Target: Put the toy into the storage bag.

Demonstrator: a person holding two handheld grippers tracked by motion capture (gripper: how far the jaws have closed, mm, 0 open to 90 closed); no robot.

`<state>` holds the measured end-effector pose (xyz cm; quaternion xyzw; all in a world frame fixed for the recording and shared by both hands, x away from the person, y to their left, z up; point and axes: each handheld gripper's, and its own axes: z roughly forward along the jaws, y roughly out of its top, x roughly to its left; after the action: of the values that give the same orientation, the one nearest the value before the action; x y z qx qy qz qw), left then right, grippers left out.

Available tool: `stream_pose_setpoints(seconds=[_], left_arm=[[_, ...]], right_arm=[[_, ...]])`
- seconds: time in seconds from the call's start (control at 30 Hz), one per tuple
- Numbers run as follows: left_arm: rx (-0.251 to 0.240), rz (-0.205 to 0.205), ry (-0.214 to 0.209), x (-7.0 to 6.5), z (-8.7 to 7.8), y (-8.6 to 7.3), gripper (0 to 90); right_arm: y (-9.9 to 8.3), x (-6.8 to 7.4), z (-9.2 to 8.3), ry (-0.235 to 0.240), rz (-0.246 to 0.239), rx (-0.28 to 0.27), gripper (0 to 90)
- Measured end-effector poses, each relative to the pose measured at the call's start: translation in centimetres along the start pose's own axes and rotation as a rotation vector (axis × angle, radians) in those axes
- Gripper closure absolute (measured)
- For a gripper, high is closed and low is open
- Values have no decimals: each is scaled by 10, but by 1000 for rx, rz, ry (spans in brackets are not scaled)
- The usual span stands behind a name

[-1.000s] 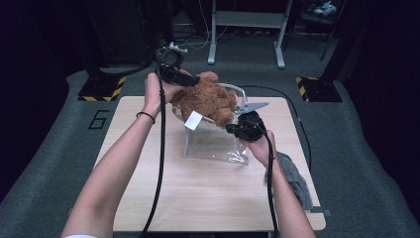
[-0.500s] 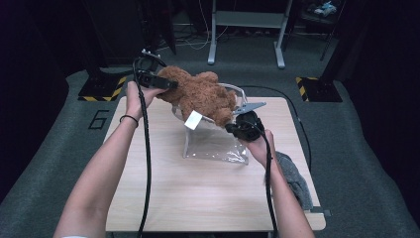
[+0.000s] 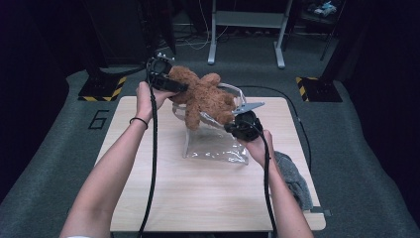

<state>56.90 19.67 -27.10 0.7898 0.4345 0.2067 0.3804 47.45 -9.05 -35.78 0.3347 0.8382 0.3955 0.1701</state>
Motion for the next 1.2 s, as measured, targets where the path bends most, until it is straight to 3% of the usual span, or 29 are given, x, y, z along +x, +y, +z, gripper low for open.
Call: stream_pose_setpoints(seconds=[0.2, 0.27, 0.47, 0.63, 0.83, 0.9, 1.07, 1.2], left_arm=[[-12, 5, -57, -15, 2, 8, 219], [2, 32, -63, -22, 4, 9, 219], [14, 56, -97, -29, 10, 5, 215], [-50, 60, -81, -29, -6, -4, 185], [-128, 81, -49, -44, -28, -22, 166], [-137, 81, -74, -50, -34, -30, 169], [-39, 143, -82, -68, -22, -59, 213], [1, 121, -89, -73, -5, -77, 279]], right_arm=[[1, 0, 1, -1, -7, -7, 885], [1, 1, 1, -2, 1, -6, 885], [2, 1, 3, -1, -9, -5, 885], [2, -1, 1, -4, 0, -9, 885], [2, -1, 0, -11, 2, -10, 885], [2, -1, -1, -14, 8, -12, 885], [2, 0, 0, -18, 11, -13, 885], [2, 1, -1, -24, 6, -10, 885]])
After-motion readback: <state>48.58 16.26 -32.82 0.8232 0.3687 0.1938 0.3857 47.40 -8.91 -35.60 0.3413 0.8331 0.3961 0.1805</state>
